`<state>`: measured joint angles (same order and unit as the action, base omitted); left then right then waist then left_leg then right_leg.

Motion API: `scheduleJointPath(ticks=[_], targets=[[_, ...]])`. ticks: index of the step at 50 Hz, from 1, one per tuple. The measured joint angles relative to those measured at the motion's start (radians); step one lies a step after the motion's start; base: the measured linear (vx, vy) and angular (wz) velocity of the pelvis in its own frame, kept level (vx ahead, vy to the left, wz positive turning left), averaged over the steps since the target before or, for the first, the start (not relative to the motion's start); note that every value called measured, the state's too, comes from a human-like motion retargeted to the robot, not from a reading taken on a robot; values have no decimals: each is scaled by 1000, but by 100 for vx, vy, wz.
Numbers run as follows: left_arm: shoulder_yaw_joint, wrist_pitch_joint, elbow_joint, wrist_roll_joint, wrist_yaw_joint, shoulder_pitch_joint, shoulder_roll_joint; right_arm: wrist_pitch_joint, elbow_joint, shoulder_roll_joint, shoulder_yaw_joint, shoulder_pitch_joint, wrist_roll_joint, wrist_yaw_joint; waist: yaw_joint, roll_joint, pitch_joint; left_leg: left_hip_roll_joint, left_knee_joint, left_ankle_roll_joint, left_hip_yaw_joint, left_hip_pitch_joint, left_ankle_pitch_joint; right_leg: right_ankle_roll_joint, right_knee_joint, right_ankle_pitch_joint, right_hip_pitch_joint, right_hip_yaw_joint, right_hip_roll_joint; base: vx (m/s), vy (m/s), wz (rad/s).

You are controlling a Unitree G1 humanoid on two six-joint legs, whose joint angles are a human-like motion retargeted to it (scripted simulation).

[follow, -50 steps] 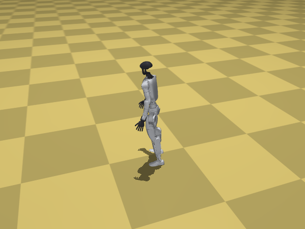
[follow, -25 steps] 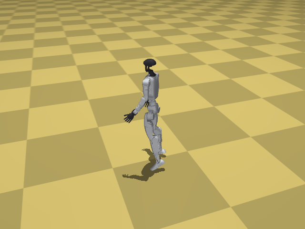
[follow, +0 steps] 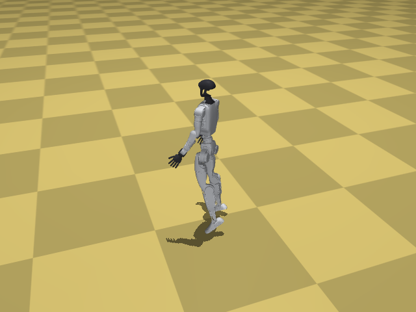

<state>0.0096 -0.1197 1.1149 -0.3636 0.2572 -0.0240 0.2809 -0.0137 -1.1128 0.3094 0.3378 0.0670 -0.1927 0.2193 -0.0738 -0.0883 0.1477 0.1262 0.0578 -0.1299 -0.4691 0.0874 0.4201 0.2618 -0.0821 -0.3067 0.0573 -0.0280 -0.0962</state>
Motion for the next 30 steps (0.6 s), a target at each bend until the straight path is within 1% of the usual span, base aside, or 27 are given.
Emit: scheduleJointPath(ticks=[11,18,25,30], targets=[[-6,-4,-5,17,-8,11,-11,-1,-20,15,-34,-52,-9,-10,5,7,-9,-7,3,-18,36,-21,-11,0,12,26,8,2,-6,0,1,1],[-8,-18,-35,0,-11,6,-18,-4,-27,32,-49,-84,-10,-18,15,20,-17,-22,4,-35,75,-40,-65,0,9,68,12,35,-29,-3,11,37],[-6,-25,-63,4,-23,15,-34,-6,-48,54,-71,-89,-1,-15,5,54,-11,-44,-39,-44,42,-44,-117,0,-8,108,15,110,-58,-2,19,73],[-8,-24,-51,13,-25,40,-36,-3,-54,63,-92,-71,0,-2,-5,81,-6,-53,-77,-43,78,-45,-114,0,-17,90,12,160,-70,-1,20,68]])
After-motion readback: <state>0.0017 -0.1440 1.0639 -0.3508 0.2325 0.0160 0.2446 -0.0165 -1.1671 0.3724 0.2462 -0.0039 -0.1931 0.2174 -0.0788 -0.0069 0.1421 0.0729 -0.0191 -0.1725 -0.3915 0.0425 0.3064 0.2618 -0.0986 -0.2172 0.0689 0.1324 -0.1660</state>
